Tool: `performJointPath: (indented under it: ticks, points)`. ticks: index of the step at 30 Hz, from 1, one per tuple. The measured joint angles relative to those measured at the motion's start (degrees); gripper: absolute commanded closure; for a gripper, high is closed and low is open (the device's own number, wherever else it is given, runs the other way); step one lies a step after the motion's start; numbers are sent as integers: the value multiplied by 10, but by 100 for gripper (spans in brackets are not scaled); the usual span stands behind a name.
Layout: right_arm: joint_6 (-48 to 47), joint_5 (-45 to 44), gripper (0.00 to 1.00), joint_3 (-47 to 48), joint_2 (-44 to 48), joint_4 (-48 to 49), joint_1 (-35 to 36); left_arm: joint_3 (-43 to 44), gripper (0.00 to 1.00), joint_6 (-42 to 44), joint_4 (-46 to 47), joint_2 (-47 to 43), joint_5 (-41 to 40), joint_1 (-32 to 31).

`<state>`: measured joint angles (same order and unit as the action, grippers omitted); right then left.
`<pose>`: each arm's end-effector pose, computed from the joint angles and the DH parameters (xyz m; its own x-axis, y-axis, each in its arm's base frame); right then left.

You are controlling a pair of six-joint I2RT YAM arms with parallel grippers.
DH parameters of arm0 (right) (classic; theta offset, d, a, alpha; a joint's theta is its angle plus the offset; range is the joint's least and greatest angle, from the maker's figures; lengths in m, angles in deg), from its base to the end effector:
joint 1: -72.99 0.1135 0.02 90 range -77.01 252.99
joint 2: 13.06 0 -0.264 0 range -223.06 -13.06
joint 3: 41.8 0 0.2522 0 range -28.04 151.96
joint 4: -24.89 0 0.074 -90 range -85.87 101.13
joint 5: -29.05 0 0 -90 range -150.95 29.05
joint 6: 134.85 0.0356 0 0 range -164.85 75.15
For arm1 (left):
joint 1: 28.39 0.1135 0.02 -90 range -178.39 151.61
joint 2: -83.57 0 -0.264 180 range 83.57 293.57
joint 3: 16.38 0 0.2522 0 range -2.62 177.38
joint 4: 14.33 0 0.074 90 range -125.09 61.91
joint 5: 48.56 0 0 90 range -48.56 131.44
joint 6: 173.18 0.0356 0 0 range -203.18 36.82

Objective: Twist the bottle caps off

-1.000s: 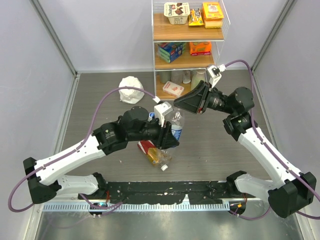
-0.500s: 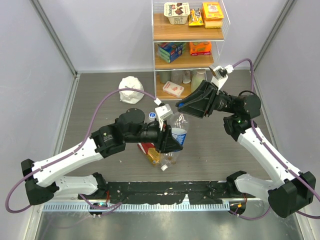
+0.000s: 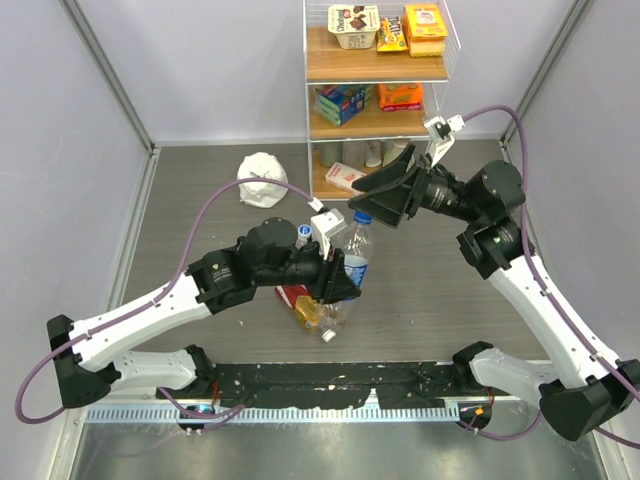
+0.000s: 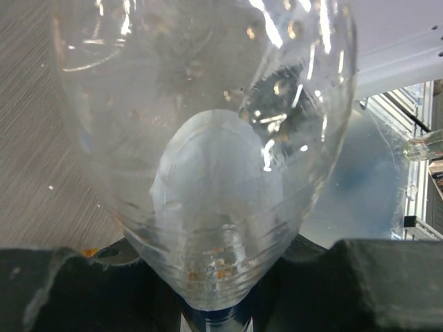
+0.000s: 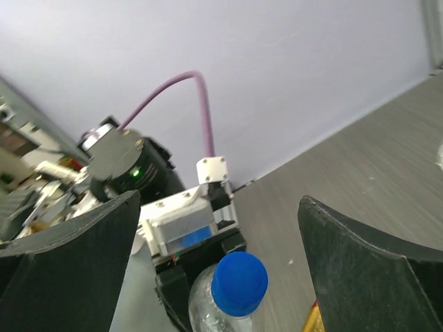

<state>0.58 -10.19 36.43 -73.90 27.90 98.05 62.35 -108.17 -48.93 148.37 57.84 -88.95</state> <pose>0.1899 0.1192 0.4531 -0.4377 0.2928 -0.8501 -0.8745 0.0812 0.4783 0.1159 -0.2258 0.3749 -0.5650 0.1766 -0.8059 0.8016 0.3487 -0.4856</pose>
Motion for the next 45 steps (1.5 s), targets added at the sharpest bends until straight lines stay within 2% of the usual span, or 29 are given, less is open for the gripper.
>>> performJointPath:
  ticks: [6, 11, 17, 28, 33, 38, 40, 43, 45]
  points:
    - [-76, -125, 1, 69, 0, -185, 0, 5, 100, 0, -31, 17, -36, 0]
    - [-96, -216, 6, 90, -2, -288, 1, 19, 100, 0, -58, 37, -70, 1]
    - [-103, -283, 28, 106, -29, -363, 22, 48, 100, 0, -88, 63, -107, 1]
    - [-112, -332, 58, 135, -77, -431, 66, 63, 100, 0, -116, 87, -133, 1]
    - [-115, -349, 57, 148, -81, -449, 85, 63, 100, 0, -123, 88, -141, 1]
    - [-117, -364, 44, 148, -82, -460, 94, 63, 100, -1, -125, 89, -147, 1]
    - [-119, -370, 45, 148, -82, -461, 97, 63, 100, -1, -125, 89, -149, 1]
    - [-121, -376, 55, 148, -82, -464, 98, 63, 100, -1, -125, 89, -151, 1]
    - [-121, -378, 57, 148, -82, -468, 98, 63, 100, -2, -125, 89, -152, 1]
